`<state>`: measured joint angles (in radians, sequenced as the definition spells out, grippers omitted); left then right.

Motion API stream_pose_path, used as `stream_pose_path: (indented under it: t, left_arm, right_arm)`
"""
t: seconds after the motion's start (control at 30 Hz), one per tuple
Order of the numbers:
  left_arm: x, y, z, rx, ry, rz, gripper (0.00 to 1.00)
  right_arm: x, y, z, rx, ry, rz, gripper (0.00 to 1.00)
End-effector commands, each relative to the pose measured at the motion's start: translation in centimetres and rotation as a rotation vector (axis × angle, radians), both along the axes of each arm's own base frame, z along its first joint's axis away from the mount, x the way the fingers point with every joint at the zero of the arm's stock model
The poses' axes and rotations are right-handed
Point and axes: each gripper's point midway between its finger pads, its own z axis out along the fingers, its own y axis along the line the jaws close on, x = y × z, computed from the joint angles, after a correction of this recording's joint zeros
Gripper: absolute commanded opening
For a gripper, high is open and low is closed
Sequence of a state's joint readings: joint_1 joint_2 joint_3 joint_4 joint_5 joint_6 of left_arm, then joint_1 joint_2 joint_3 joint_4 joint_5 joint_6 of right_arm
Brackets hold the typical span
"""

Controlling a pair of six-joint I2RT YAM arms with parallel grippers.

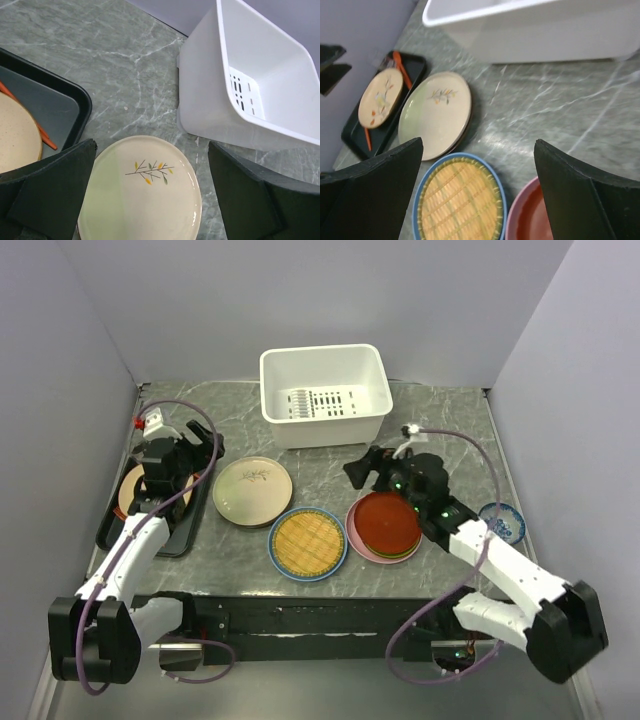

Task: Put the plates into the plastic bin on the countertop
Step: Pick up the plate at the center of the board.

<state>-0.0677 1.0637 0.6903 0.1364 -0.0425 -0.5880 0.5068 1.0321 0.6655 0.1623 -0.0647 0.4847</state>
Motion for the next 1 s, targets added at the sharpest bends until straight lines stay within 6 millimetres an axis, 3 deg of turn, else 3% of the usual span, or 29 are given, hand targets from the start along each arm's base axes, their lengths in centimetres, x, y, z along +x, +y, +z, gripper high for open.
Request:
stream_pose_path:
  t: [0.0,0.13,0.5,0.63,0.97]
  left_arm:
    - [0.0,-0.8,1.5,-0.036,-0.019,-0.031,0.99]
    - [0.0,-1.1,0.8,-0.046,0.022,-0.044,0.99]
    - [-0.1,-2.2,-1.5,-0.074,0.102,-0.091,0.99]
    - [-0.2,-2.4,-2.0,-0.083,0.115,-0.103,0.99]
    - [-0.6,-3.1,-2.6,-0.111,0.135,-0.132,0.99]
  right_arm:
    - [1.0,3.2,0.9,0.049,0.013,0.05,0.95]
    - [1.5,6.1,-1.0,0.08,0.081,0.125,0.82]
    - [2.1,12.4,-3.4,0.106,0.19,0.267,0.7]
    - [2.6,14.5,-5.0,0.108,0.248,0.302,0.59]
    - [3.4,17.1,-8.0,0.076,0.331,0.308,0.59]
